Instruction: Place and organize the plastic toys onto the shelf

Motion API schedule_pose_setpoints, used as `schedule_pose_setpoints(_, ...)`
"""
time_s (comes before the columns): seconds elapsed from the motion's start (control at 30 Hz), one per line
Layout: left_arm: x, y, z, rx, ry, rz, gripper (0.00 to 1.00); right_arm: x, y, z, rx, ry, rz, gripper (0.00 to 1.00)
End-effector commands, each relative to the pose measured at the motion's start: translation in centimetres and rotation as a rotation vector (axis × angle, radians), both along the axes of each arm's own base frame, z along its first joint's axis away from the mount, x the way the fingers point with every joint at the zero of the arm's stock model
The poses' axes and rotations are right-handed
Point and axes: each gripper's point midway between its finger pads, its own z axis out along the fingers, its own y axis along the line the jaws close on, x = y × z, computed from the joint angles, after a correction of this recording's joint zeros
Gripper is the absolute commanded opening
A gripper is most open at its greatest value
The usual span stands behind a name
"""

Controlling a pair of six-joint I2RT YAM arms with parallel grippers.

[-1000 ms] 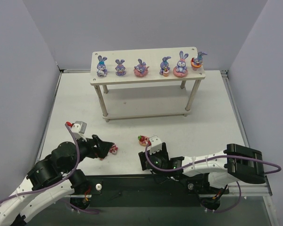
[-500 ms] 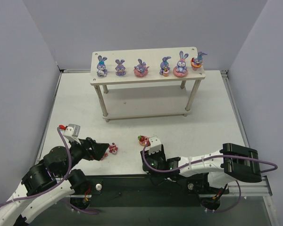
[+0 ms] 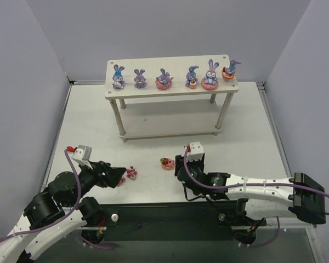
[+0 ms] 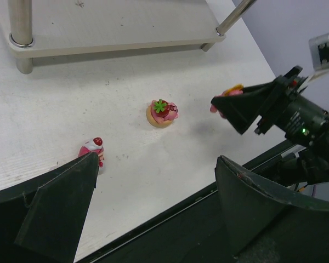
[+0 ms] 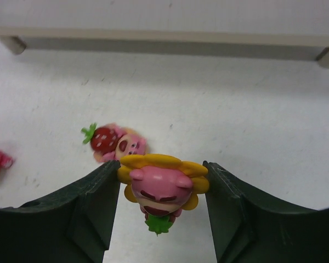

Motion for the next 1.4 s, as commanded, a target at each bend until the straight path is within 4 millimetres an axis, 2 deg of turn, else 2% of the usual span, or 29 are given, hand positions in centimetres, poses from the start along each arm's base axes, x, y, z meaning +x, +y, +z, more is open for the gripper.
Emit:
schedule_pose_setpoints(0.0,-0.1,-0.1,1.2,-0.035,-0.044,-0.013,0.97,3.8,-2.0,3.0,0.002,-0.072,-0.052,0.14)
schedule_pose_setpoints(0.03,0.0,-0.1,1.3,-0.037,-0.045,-0.013,0.97,5.3,-3.2,3.3,0.006,-0.073,-0.096,0.14)
schedule_pose_setpoints(0.1,-0.1,-0.2,1.2,-0.032,-0.044,-0.018,0.97,6.7,-3.1,3.9,0.026,-0.084,-0.079,0.14)
schedule_pose_setpoints(0.27,-0.1,-0.4,1.2,-0.03,-0.041,-0.029,0.97,11.5,-4.5,4.5,0.035,-0.116,-0.127,0.15)
schedule_pose_setpoints(0.3,-0.2,-0.4,1.2,-0.033,-0.045,-0.032,0.97,12.1,-4.7,4.1,0.011,-0.116,-0.125,0.15)
schedule_pose_setpoints(0.33,-0.2,-0.4,1.3,-0.035,-0.047,-0.031,0.97,12.9,-4.1,4.8,0.038,-0.129,-0.102,0.16)
schedule_pose_setpoints(0.37,-0.2,-0.4,1.3,-0.036,-0.048,-0.031,0.97,13.9,-4.9,4.8,0.039,-0.13,-0.12,0.16)
schedule_pose_setpoints(0.4,-0.2,-0.4,1.3,-0.038,-0.047,-0.029,0.97,14.5,-4.7,4.2,0.032,-0.119,-0.111,0.16)
schedule_pose_setpoints(0.47,-0.2,-0.4,1.2,-0.036,-0.045,-0.027,0.97,15.9,-4.4,4.8,0.046,-0.14,-0.083,0.16)
schedule_pose_setpoints(0.5,-0.2,-0.3,1.2,-0.037,-0.046,-0.025,0.97,16.7,-5.0,4.2,0.032,-0.133,-0.098,0.16)
schedule_pose_setpoints(0.57,-0.1,-0.2,1.3,-0.04,-0.049,-0.021,0.97,17.9,-4.9,4.8,0.038,-0.16,-0.09,0.16)
schedule_pose_setpoints(0.6,-0.1,-0.3,1.3,-0.039,-0.048,-0.021,0.97,18.6,-5.3,4.3,0.026,-0.154,-0.101,0.16)
schedule_pose_setpoints(0.67,-0.1,-0.2,1.3,-0.038,-0.047,-0.018,0.97,19.6,-5.3,4.7,0.03,-0.161,-0.102,0.16)
schedule_pose_setpoints(0.7,0.0,-0.2,1.3,-0.037,-0.046,-0.016,0.97,20.2,-5.5,4.1,0.023,-0.15,-0.103,0.16)
schedule_pose_setpoints(0.93,0.0,-0.1,1.3,-0.037,-0.048,-0.012,0.97,22.5,-5.7,3.5,-0.016,-0.151,-0.12,0.16)
schedule_pose_setpoints(1.37,-0.2,-0.3,1.5,-0.046,-0.059,-0.031,0.97,23.3,-7.0,1.5,-0.04,-0.117,-0.111,0.17)
